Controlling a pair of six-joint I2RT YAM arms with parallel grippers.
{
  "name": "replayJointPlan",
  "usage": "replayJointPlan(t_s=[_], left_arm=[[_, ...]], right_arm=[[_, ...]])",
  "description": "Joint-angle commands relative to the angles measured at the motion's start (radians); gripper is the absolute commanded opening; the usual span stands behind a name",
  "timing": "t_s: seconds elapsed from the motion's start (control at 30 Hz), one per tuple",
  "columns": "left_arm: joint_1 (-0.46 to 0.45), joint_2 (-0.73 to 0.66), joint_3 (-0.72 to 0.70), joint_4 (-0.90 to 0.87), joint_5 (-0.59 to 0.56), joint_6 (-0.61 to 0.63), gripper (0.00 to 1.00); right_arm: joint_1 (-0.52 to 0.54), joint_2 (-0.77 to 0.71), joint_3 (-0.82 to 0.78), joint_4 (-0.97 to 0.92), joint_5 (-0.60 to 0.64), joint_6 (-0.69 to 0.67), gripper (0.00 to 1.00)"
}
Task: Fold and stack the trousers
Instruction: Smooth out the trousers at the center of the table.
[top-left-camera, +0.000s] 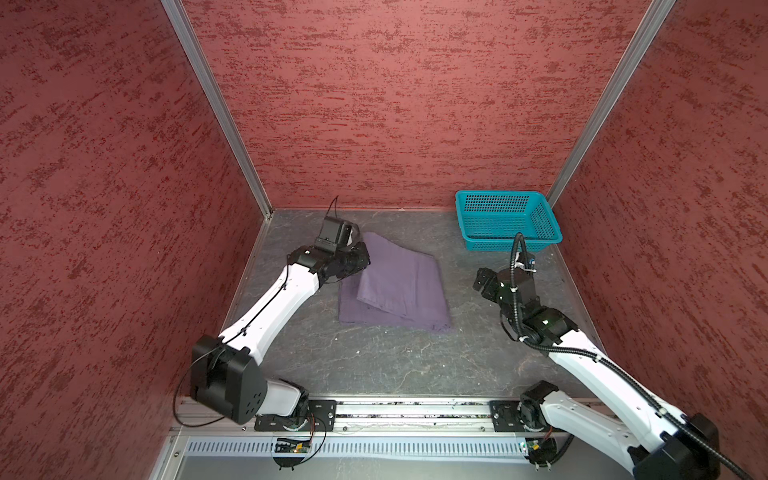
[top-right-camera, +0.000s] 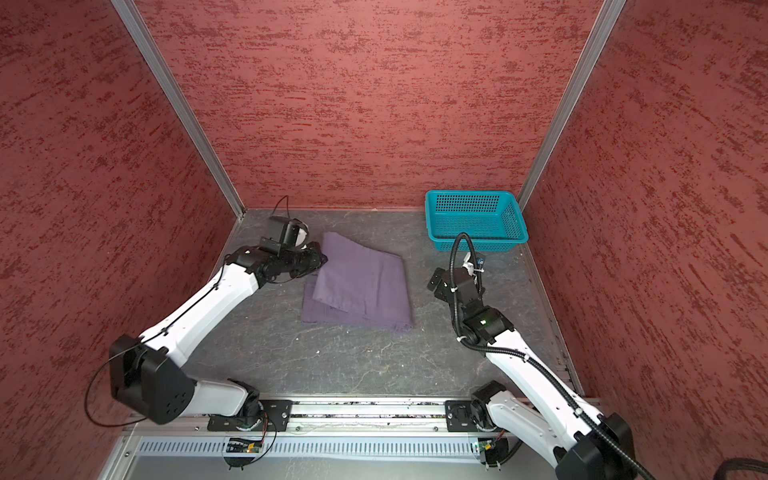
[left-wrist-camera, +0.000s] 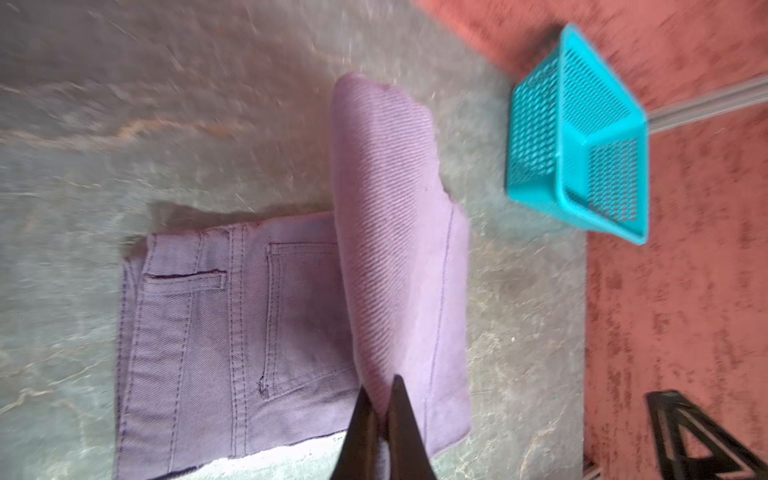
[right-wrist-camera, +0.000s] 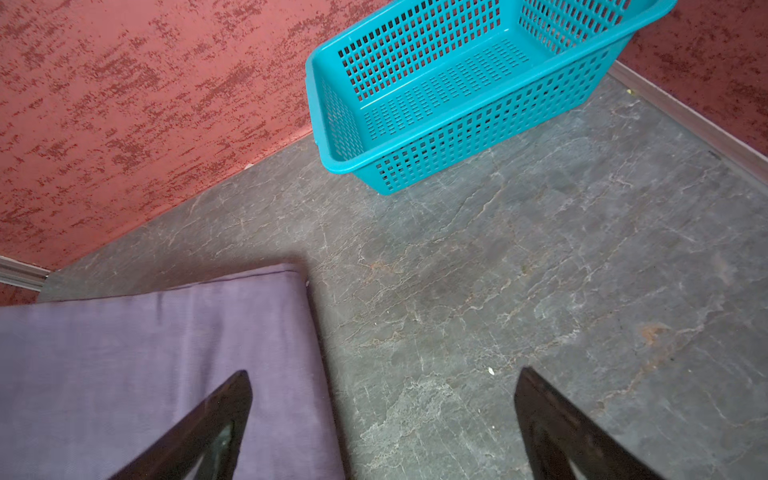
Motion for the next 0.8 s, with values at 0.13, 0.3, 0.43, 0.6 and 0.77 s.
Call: replayJointPlan(t_s=[0.13, 0.3, 0.43, 0.6, 0.77], left_arm=[[0.154, -0.004, -0.294, 0.052, -0.005, -0.053, 0.12], [0.304, 0.043, -0.359, 0.079, 0.015, -0.056, 0.60], [0.346, -0.045, -0.314, 0.043, -0.026, -0.034, 0.66], [0.341, -0.061, -0.256, 0.012, -0.018, -0.017, 0.66], [0.240, -0.038, -0.239, 0.033, -0.032, -0.018, 0.49]], right_arm=[[-0.015, 0.028, 0.004, 0.058, -0.050, 0.017, 0.99], [-0.017, 0.037, 0.022, 0.039, -0.063, 0.010, 0.98], [-0.018, 0.027, -0.002, 0.055, -0.104, -0.011, 0.89], [-0.018, 0.119, 0.002, 0.102, -0.269, -0.050, 0.68], [0.010, 0.359, 0.101, 0.086, -0.474, -0.095, 0.35]])
